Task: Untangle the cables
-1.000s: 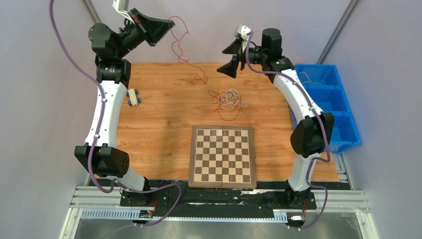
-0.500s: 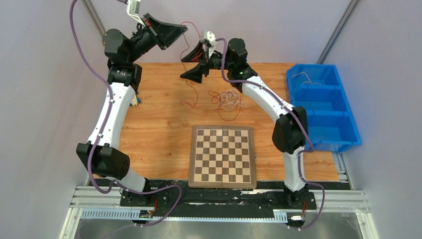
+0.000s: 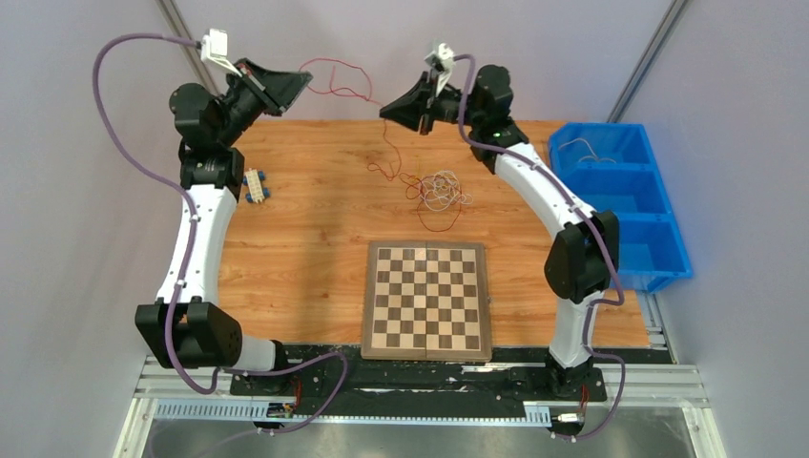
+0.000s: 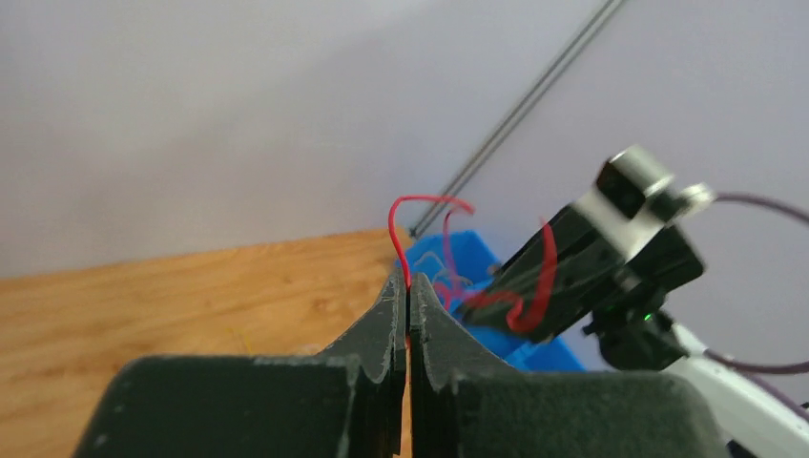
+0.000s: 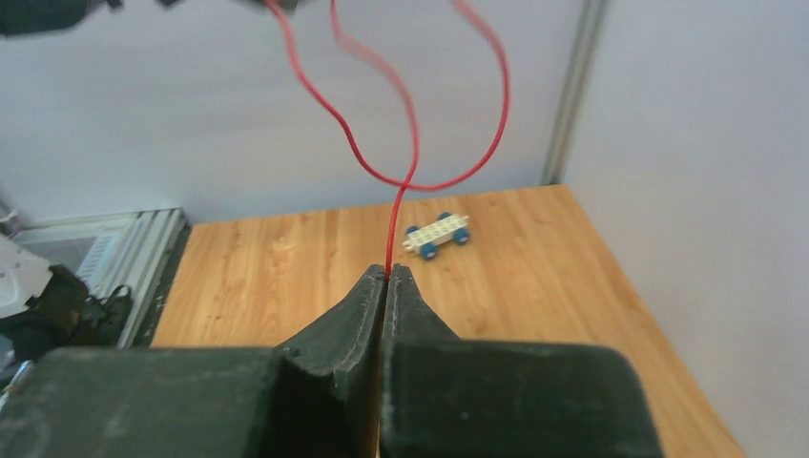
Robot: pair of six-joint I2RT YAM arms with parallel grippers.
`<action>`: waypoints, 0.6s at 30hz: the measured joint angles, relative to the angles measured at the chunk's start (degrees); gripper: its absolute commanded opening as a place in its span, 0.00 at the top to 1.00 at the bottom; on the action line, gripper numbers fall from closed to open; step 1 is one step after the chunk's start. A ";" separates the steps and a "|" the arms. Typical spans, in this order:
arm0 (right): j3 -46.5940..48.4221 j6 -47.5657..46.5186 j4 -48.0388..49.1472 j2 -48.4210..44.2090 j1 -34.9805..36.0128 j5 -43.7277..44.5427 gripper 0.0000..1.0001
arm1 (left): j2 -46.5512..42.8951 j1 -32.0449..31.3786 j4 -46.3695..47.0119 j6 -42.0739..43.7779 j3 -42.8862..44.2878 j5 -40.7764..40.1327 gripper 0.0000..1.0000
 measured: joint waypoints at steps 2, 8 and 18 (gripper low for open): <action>-0.04 0.79 -0.15 -2.05 -2.10 1.11 1.00 | -0.26 -0.09 -2.16 0.68 -3.13 0.44 1.00; 1.97 3.08 -0.13 -6.67 -4.92 4.13 1.00 | 6.49 -10.67 -9.03 2.56 -5.70 8.72 1.00; -1.38 5.55 -5.33 -15.91 -15.89 6.38 1.00 | 11.74 -17.64 -19.89 11.32 2.60 16.57 0.01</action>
